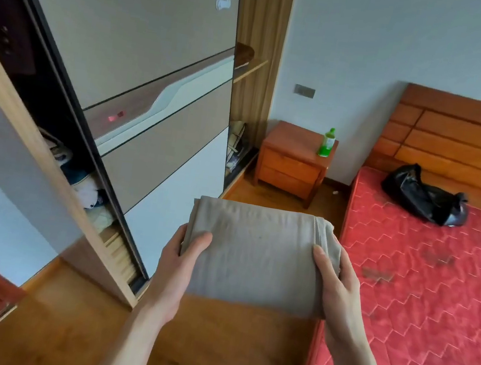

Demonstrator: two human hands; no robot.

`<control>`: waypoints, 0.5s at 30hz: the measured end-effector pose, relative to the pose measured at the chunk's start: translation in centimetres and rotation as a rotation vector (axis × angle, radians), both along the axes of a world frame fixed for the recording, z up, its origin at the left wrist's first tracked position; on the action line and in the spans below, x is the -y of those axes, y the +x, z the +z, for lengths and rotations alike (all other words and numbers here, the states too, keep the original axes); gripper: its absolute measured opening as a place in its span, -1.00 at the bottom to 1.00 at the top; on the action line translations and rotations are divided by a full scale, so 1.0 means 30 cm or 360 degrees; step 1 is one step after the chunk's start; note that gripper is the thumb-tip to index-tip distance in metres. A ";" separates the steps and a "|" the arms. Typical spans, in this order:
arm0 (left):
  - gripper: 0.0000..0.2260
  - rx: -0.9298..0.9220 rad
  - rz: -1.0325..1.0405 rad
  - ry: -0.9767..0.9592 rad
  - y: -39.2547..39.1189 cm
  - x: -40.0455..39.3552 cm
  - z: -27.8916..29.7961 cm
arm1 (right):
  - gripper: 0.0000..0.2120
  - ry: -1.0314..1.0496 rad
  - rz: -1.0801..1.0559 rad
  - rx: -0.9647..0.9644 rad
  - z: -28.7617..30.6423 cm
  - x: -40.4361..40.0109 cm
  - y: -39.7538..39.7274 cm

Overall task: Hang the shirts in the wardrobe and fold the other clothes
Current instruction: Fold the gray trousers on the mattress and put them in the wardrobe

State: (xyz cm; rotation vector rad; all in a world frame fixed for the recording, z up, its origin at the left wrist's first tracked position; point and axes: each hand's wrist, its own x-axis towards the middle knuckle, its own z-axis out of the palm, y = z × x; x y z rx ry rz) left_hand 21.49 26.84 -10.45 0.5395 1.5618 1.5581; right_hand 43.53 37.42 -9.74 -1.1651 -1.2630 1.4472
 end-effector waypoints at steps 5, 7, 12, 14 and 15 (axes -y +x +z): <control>-0.65 -0.0004 -0.0149 0.0025 -0.173 -0.172 0.012 | -0.59 0.0015 -0.0163 -0.0001 0.016 -0.088 -0.134; -0.59 0.0010 -0.0173 0.0003 -0.216 -0.224 0.005 | -0.59 0.0004 -0.0191 -0.0005 0.019 -0.120 -0.168; -0.53 -0.0020 -0.0226 0.0011 -0.304 -0.385 -0.008 | -0.58 0.0005 -0.0260 0.0006 0.016 -0.236 -0.247; -0.48 -0.0022 -0.0232 0.0008 -0.325 -0.468 -0.019 | -0.58 -0.0011 -0.0269 0.0001 0.007 -0.304 -0.265; -0.46 -0.0022 -0.0237 0.0004 -0.331 -0.503 -0.023 | -0.58 -0.0023 -0.0273 0.0002 0.003 -0.335 -0.271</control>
